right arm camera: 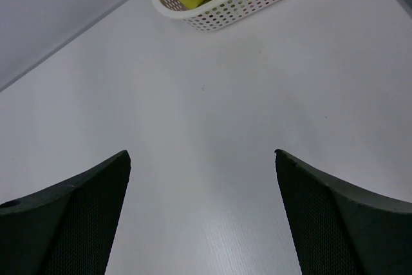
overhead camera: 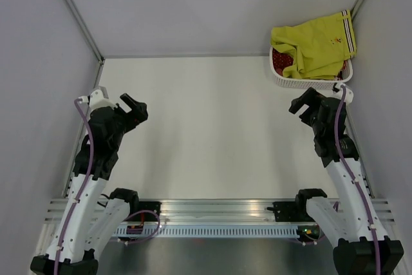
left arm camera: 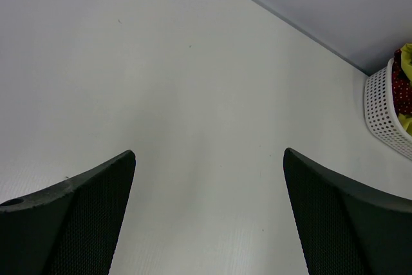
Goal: Fold and stack the mixed laundry pile
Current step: Pick up the trousers from the bin.
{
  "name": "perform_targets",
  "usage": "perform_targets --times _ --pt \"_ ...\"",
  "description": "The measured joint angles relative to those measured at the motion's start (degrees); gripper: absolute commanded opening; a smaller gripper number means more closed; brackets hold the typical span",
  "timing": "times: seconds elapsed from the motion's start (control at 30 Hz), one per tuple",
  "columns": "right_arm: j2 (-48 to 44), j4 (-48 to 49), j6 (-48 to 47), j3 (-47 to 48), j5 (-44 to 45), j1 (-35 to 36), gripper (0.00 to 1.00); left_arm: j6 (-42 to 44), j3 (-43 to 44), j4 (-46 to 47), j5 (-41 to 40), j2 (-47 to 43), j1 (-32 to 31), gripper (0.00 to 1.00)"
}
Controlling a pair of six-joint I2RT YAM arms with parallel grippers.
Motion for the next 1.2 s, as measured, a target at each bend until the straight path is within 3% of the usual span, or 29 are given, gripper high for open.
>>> perform_targets --times 0.13,0.3,0.6,0.87,0.93,0.97,1.0,1.1,1.13,1.2 --pt "2.3 2.8 -3.0 0.4 -1.4 0.0 0.98 -0.3 0.0 0.0 -0.2 1.1 0.0 1.0" --pt "15.0 4.3 -9.2 9.4 -2.3 0.0 0.98 -0.6 0.2 0.0 -0.9 3.8 0.0 1.0" --pt "47.5 5.0 -23.7 39.1 1.9 -0.2 0.98 -0.6 1.3 0.3 -1.2 8.9 0.0 1.0" --pt "75.5 0.7 -28.5 67.8 4.0 -1.8 0.98 -0.5 2.3 1.3 -1.3 12.3 0.0 1.0" --pt "79.9 -0.5 -29.2 71.6 3.8 -2.4 0.9 -0.5 2.5 1.4 -1.3 13.0 0.0 1.0" --pt "81.4 -0.6 -29.4 72.8 3.7 -2.7 0.54 -0.5 2.6 1.4 -1.3 13.2 0.0 1.0" --pt "83.3 -1.3 -29.9 74.4 3.8 -3.0 0.39 -0.5 2.7 1.4 -1.4 13.6 0.0 0.99" --pt "86.6 -2.6 -30.3 77.2 4.6 -3.6 0.07 -0.5 2.8 1.4 -1.5 14.0 0.0 1.0" --pt "86.8 -2.8 -30.3 77.3 5.1 -3.8 0.01 -0.5 2.8 1.4 -1.5 14.1 0.0 1.0" --pt "86.4 -3.0 -30.1 77.4 5.6 -4.0 0.01 -0.5 2.8 1.5 -1.5 14.1 0.0 1.0"
